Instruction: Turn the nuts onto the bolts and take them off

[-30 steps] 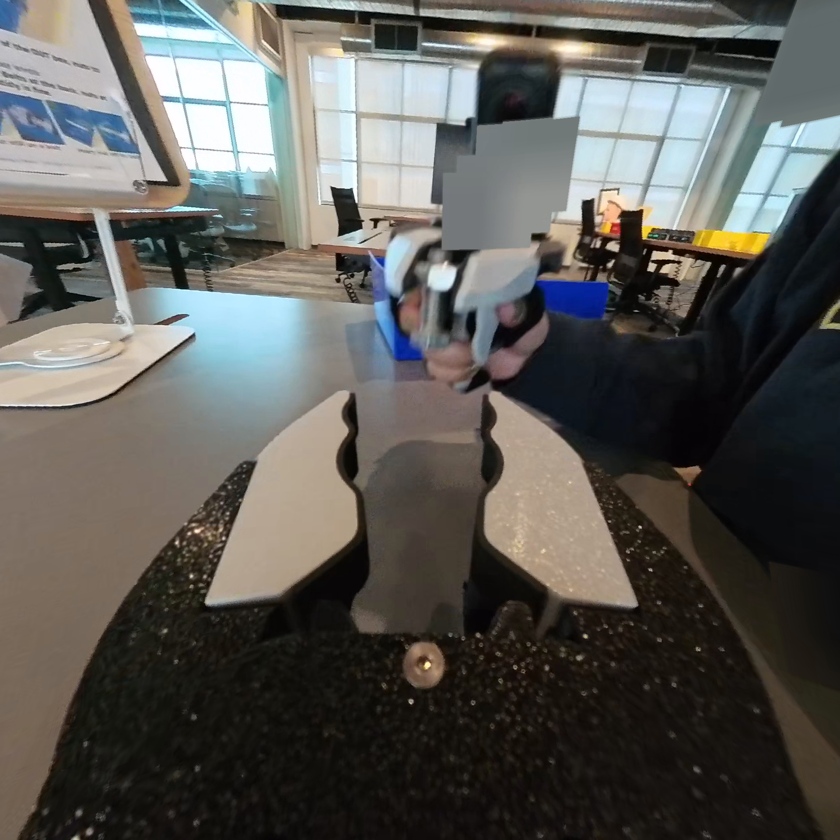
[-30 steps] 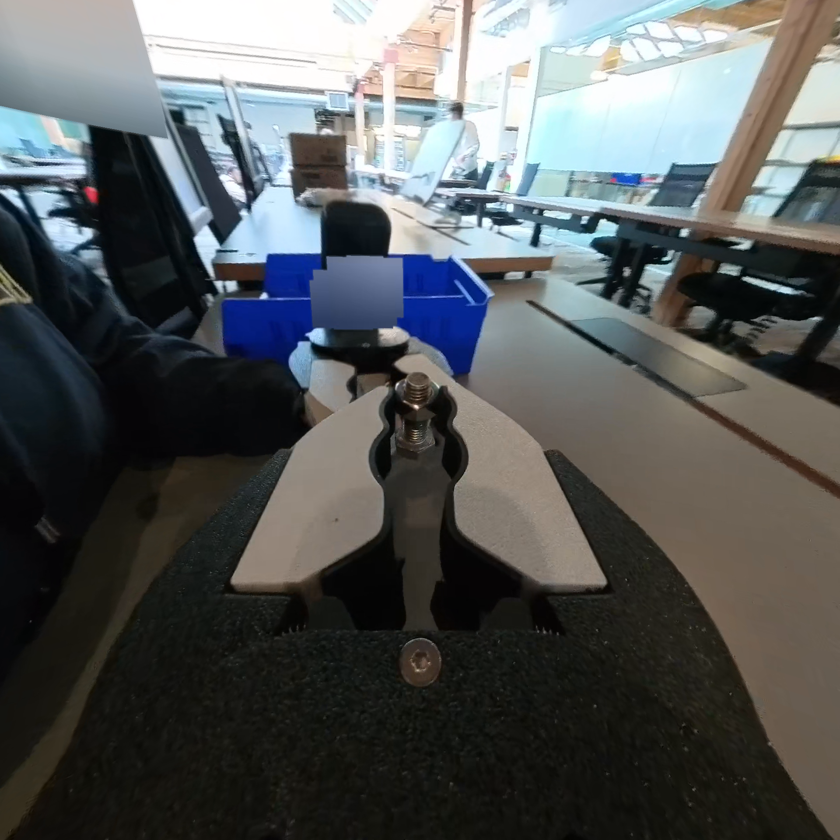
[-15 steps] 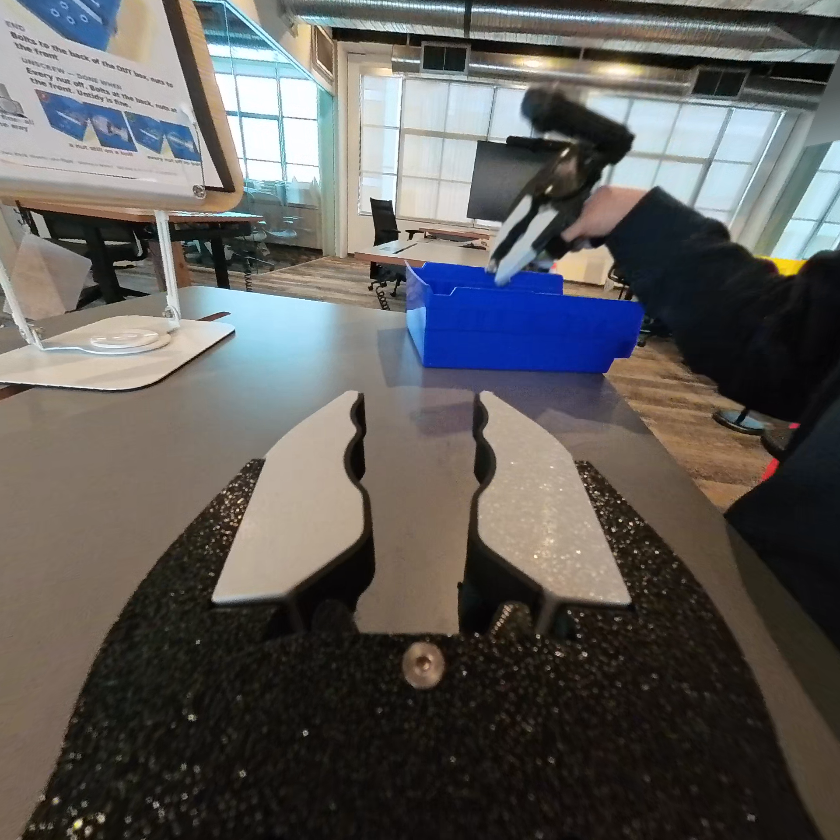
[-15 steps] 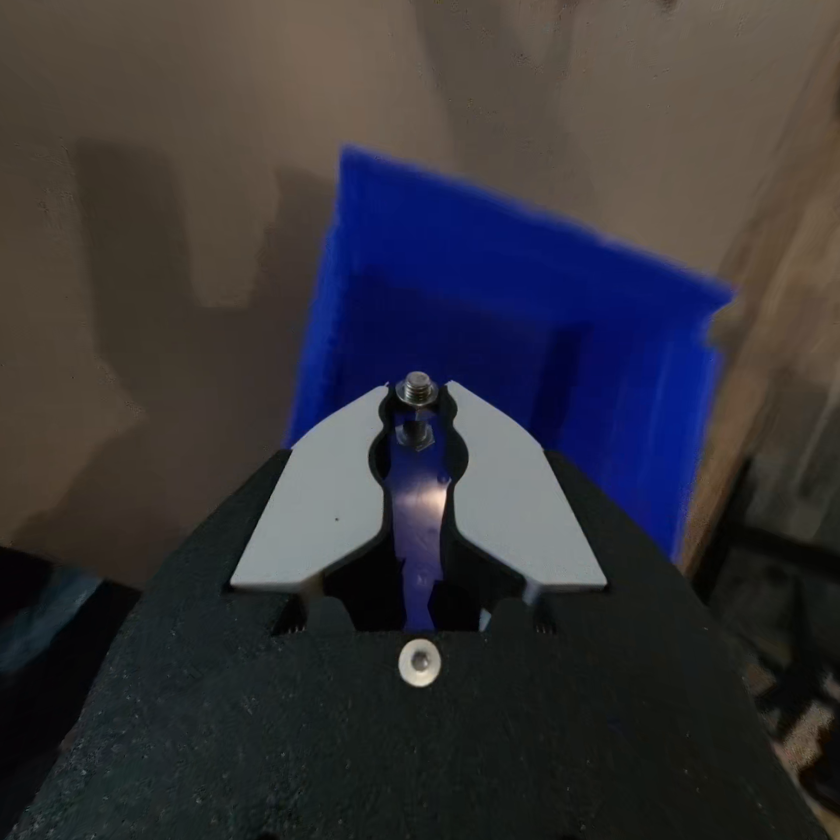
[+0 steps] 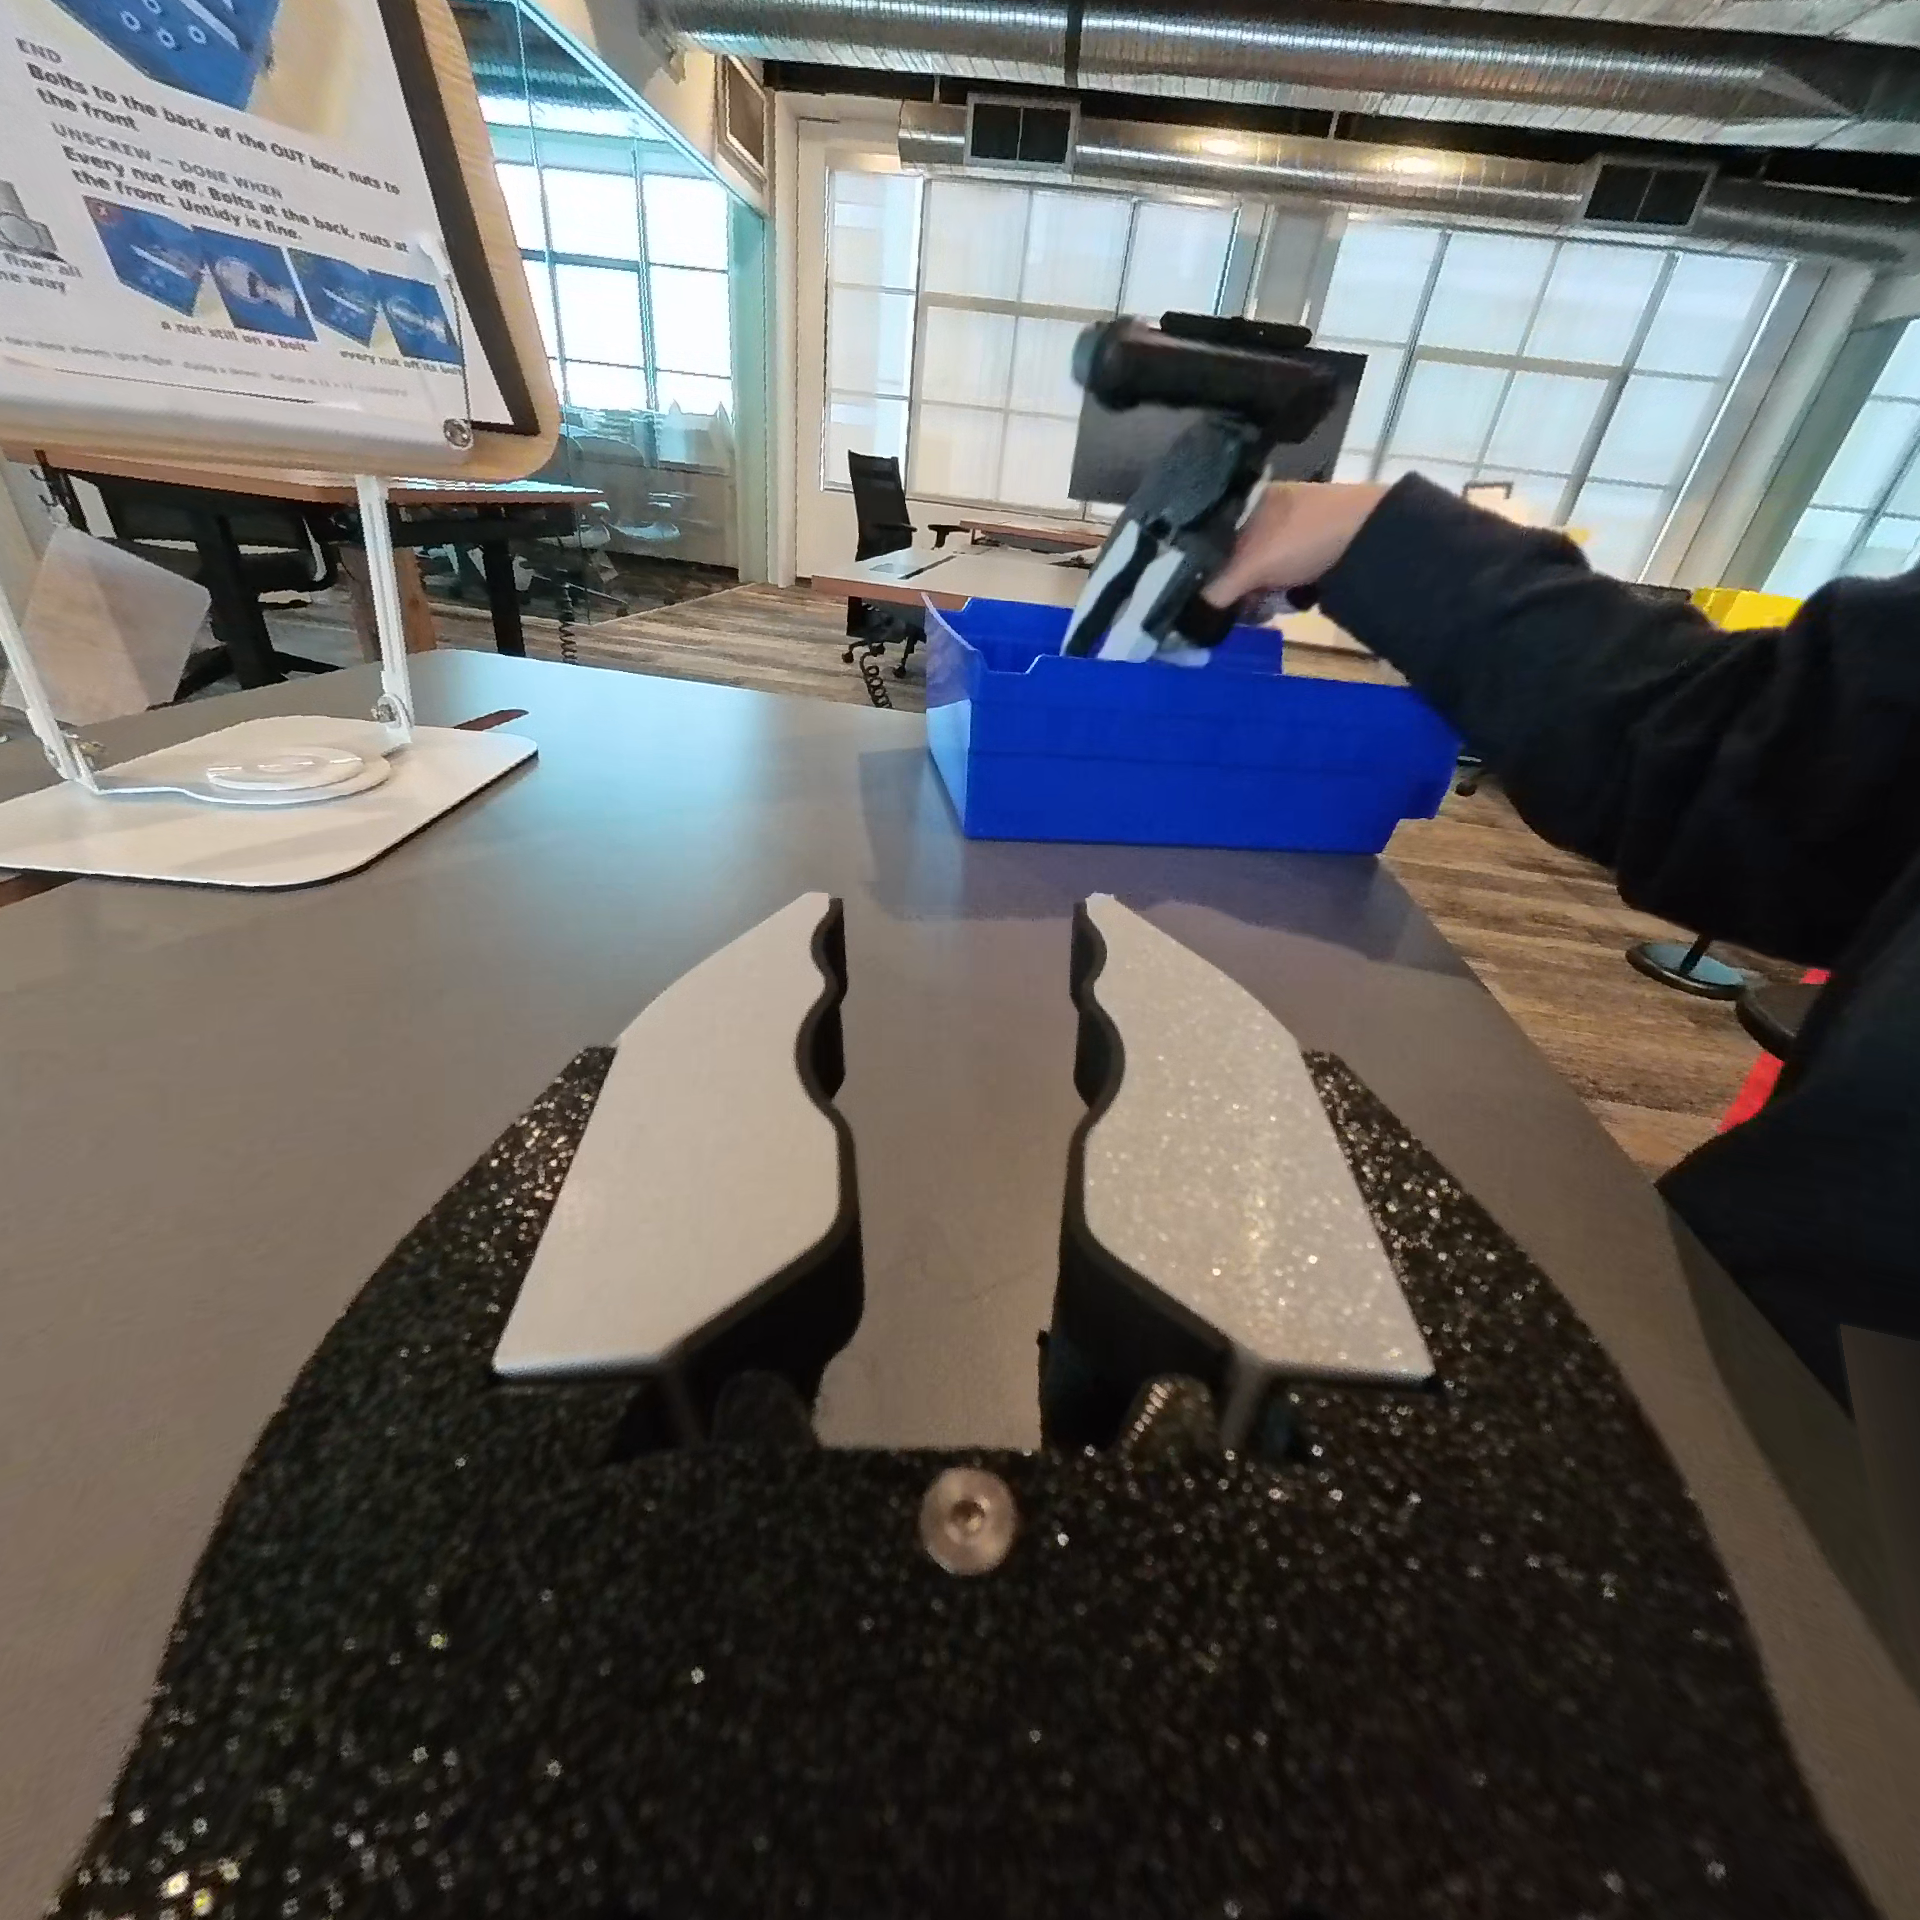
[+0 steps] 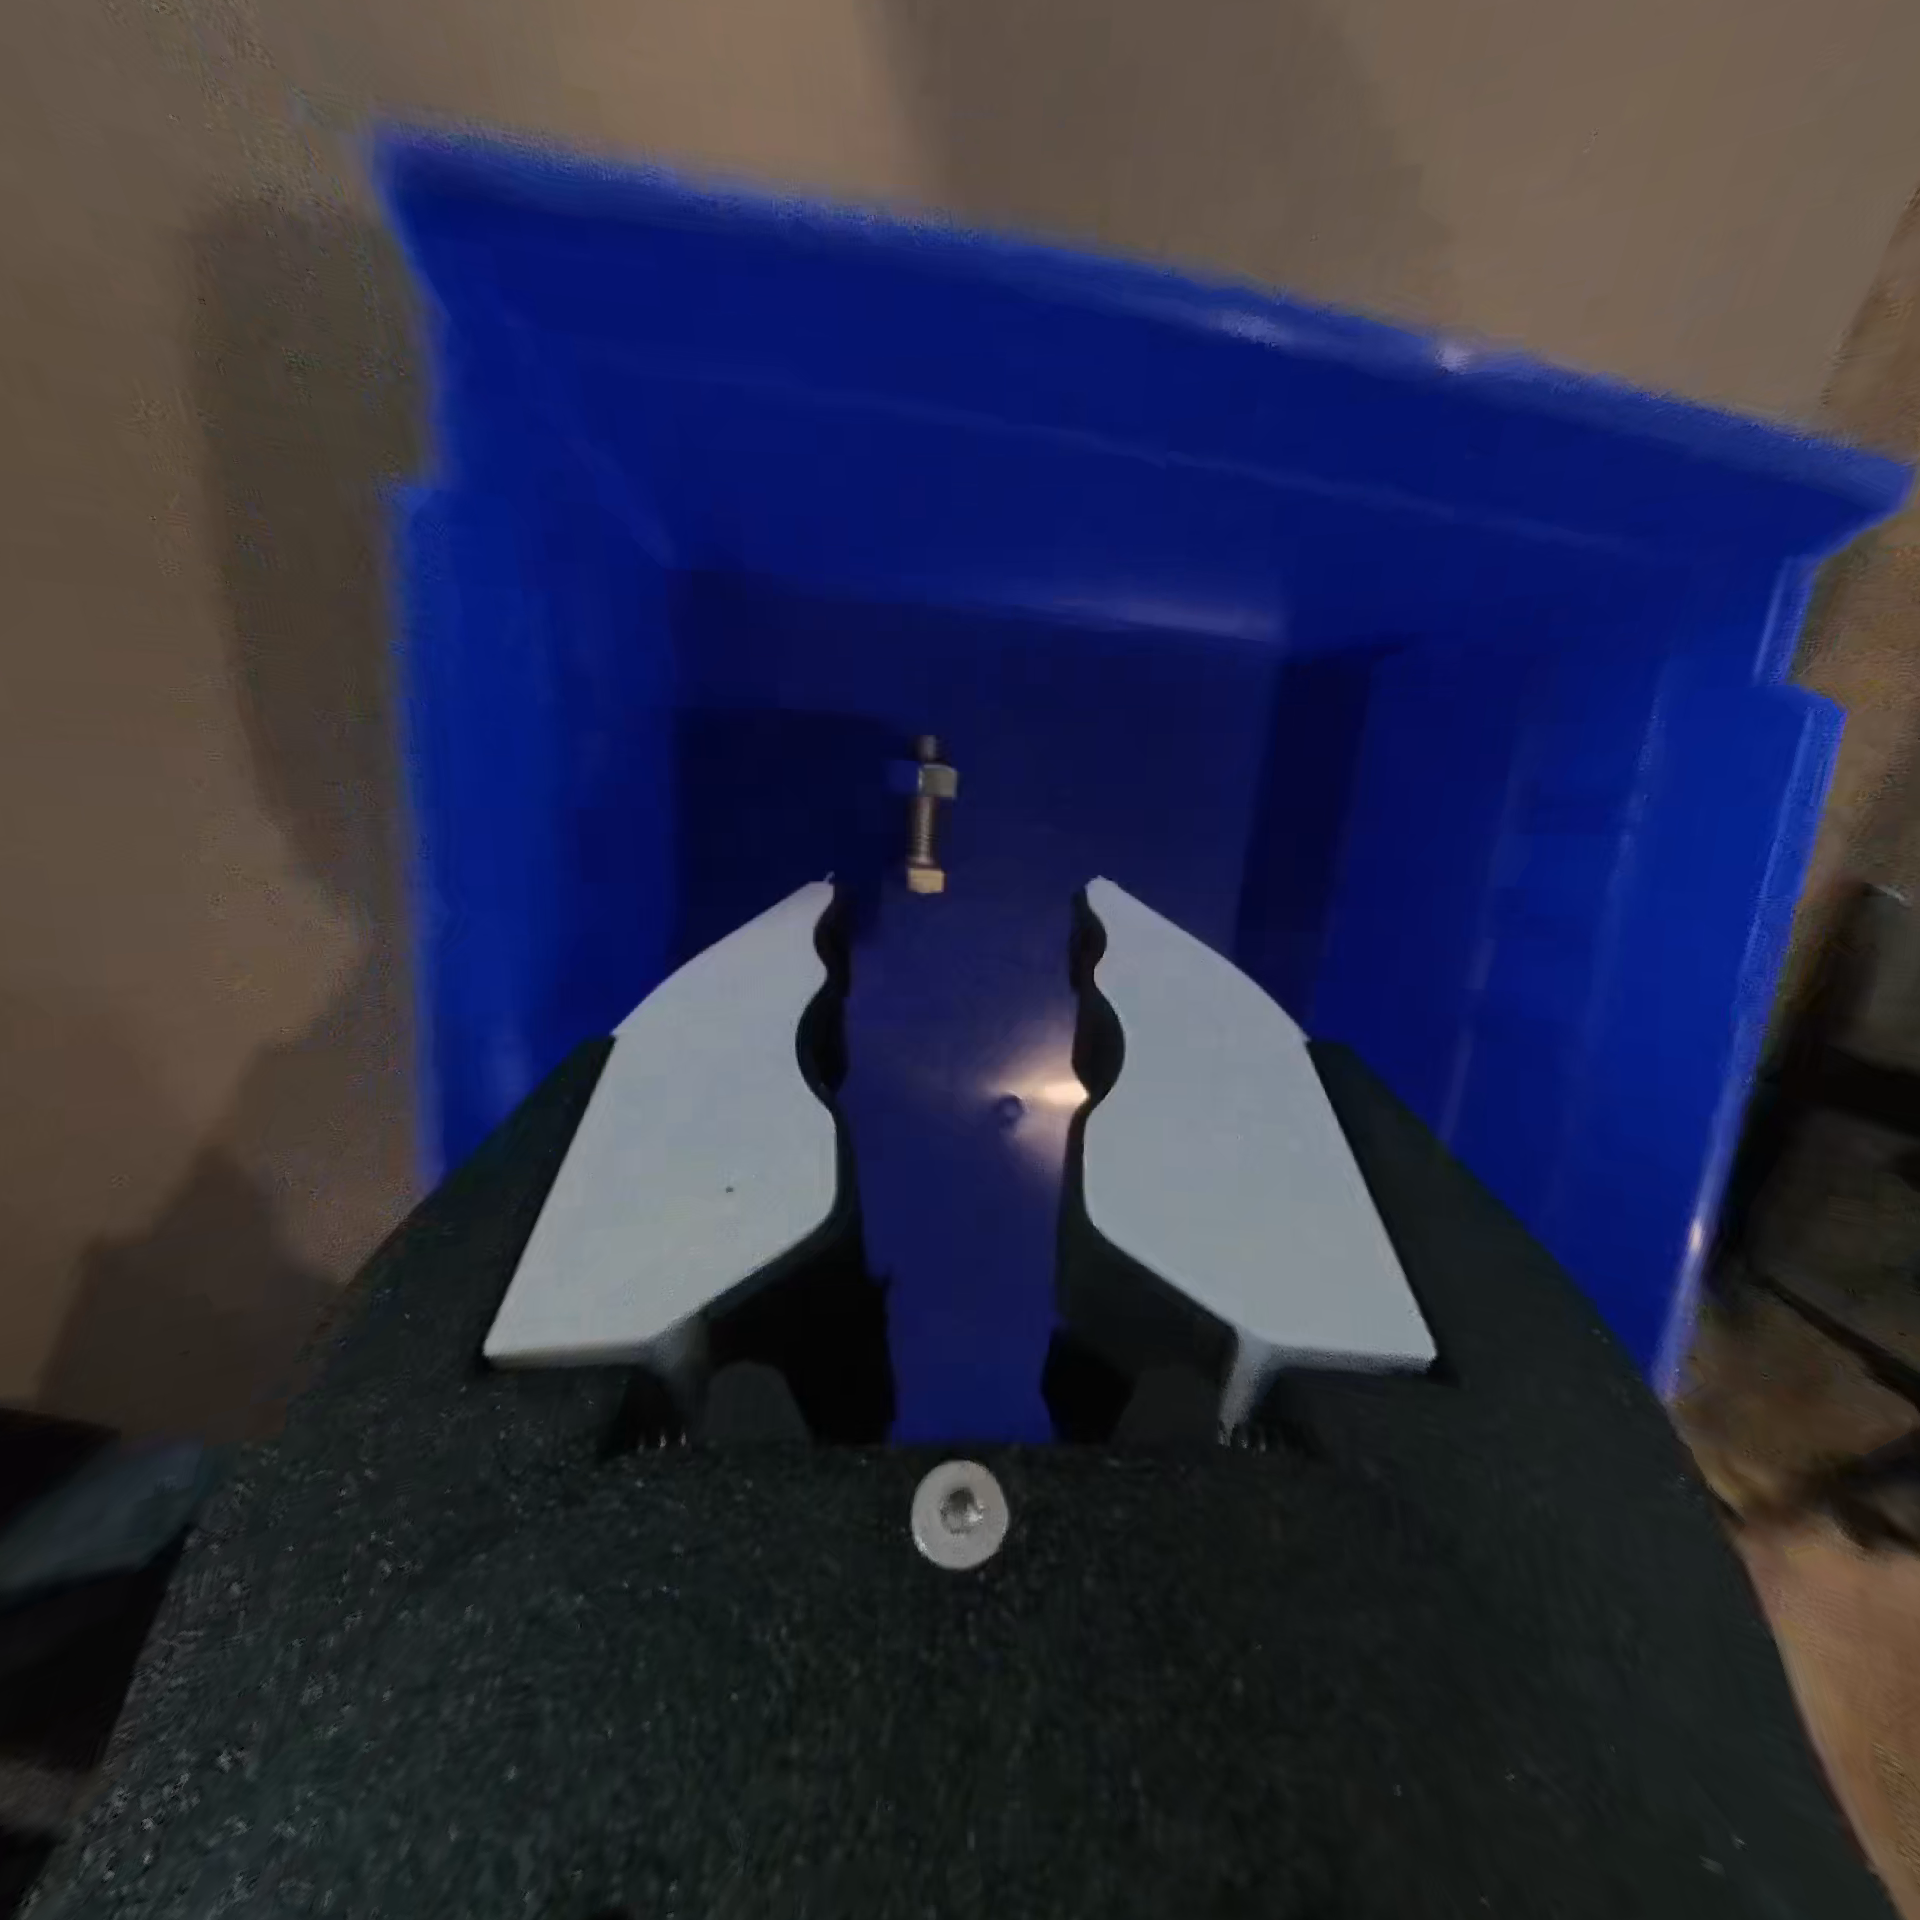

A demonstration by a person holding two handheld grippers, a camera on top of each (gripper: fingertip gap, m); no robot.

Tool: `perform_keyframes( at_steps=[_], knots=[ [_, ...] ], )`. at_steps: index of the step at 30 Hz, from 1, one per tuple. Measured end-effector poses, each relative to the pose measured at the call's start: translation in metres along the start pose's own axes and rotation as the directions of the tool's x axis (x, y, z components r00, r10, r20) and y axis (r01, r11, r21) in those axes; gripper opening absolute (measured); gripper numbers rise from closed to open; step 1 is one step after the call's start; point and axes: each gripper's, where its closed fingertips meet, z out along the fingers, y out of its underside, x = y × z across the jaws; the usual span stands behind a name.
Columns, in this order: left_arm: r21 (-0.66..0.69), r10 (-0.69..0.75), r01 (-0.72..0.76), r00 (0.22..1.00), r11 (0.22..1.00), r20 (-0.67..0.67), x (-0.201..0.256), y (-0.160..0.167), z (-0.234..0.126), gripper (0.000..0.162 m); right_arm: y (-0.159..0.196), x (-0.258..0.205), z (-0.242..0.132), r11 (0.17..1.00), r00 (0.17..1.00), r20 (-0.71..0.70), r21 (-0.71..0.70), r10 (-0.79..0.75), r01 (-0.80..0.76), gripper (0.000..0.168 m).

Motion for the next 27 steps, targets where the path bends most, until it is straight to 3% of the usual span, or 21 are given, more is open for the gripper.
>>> perform_keyframes(
  at_steps=[5,9,13,14,18,24,26,27],
  knots=[
    [0.001,-0.007,0.007,1.000,1.000,0.001,-0.001,0.000,0.000,0.040,-0.033,-0.053,-0.044,0.960,0.969,0.245,0.276,-0.028,-0.042,0.041],
    [-0.004,-0.005,0.005,1.000,1.000,0.001,0.000,0.000,0.000,0.039,-0.025,-0.061,-0.027,0.991,0.987,0.151,0.124,-0.058,0.039,0.044],
    [-0.002,-0.009,0.009,1.000,1.000,0.010,-0.002,0.000,-0.001,0.037,-0.051,-0.066,-0.016,0.987,0.988,0.152,0.157,0.007,-0.031,0.008],
    [-0.002,-0.008,0.008,1.000,1.000,0.013,-0.002,0.000,-0.001,0.037,-0.058,-0.063,-0.014,0.985,0.991,0.128,0.162,0.034,-0.054,0.006],
    [-0.010,0.003,-0.002,1.000,1.000,0.031,-0.005,0.001,-0.001,0.036,-0.084,-0.051,0.000,0.976,0.989,0.014,0.161,0.148,-0.149,0.005],
    [-0.018,0.018,-0.017,0.999,1.000,0.047,-0.006,0.001,-0.001,0.035,-0.139,-0.030,0.026,0.910,0.942,-0.030,0.271,0.334,-0.314,0.006],
    [-0.015,0.030,-0.029,0.997,0.999,0.064,-0.008,-0.001,-0.003,0.035,-0.148,-0.025,0.020,0.902,0.926,-0.115,0.299,0.359,-0.313,0.027],
    [-0.008,0.034,-0.033,0.997,0.999,0.074,-0.009,-0.004,-0.004,0.035,-0.160,-0.032,0.009,0.890,0.931,-0.133,0.365,0.340,-0.273,0.030]
  ],
)
